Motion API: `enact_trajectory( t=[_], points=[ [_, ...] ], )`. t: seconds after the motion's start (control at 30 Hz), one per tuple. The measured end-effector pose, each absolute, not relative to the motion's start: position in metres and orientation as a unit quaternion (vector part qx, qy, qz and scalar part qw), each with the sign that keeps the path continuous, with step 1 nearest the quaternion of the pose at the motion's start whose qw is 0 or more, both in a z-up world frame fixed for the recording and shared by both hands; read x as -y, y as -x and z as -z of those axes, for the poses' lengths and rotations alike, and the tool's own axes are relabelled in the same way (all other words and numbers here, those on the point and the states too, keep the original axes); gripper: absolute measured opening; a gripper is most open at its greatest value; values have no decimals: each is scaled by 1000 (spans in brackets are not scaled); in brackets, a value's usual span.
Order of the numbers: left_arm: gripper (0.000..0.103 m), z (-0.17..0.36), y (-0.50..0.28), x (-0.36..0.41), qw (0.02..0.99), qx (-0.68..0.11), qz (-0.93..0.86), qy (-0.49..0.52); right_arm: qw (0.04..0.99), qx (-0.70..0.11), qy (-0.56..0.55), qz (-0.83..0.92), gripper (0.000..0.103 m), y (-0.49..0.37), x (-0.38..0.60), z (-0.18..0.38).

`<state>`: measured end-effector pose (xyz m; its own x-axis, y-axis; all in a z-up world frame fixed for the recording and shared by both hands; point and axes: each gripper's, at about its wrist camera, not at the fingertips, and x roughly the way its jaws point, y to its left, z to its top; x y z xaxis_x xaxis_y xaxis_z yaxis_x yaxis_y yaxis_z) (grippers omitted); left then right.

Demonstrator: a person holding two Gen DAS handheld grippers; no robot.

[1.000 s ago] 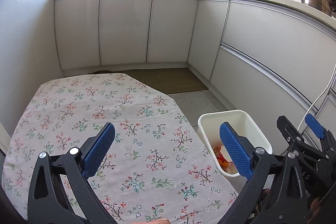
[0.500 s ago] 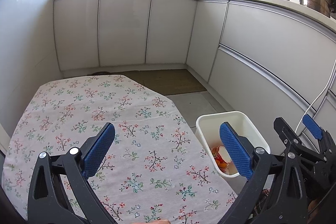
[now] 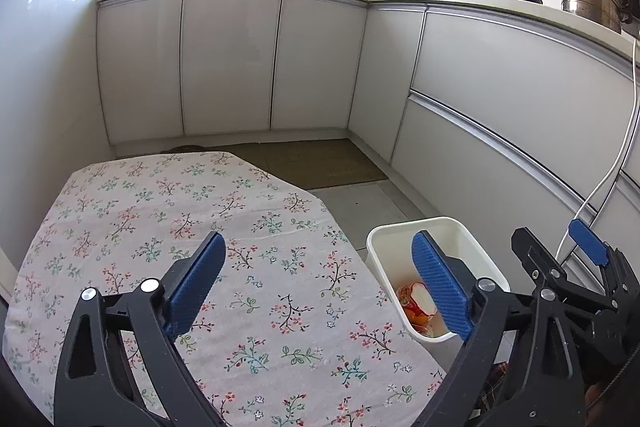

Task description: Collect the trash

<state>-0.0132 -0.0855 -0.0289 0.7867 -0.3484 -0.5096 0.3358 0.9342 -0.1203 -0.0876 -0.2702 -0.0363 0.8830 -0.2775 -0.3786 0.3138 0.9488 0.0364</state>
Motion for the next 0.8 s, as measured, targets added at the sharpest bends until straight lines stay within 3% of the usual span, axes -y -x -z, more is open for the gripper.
enact_trajectory(
  t=[0.53,0.63,0.8],
  points=[
    [85,25,18,87,946,-257,197,8,970,-183,-49,149,96,90,270,32],
    [93,22,21,88,949,-252,189,2,971,-180,-50,150,96,91,270,31],
    [96,19,21,84,951,-254,176,9,971,-177,-53,151,96,92,272,30]
  ],
)
